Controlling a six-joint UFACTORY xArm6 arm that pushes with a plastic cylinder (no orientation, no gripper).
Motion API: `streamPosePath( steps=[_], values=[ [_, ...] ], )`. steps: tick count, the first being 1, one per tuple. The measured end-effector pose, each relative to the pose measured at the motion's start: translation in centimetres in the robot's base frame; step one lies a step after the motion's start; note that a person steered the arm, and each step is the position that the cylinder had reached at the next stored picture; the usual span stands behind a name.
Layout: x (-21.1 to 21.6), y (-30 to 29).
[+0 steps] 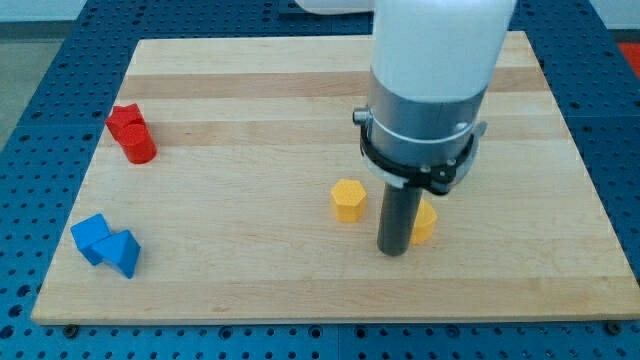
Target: Place your arm left side of yellow hexagon
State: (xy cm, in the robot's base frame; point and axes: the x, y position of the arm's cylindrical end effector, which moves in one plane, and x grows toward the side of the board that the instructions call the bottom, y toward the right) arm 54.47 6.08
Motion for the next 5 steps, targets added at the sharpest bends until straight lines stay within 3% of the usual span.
streamPosePath(
  steps=[3, 4, 5],
  values=[
    [-4.8, 2.9],
    [-3.9, 0.6],
    [-0.1, 1.1]
  ],
)
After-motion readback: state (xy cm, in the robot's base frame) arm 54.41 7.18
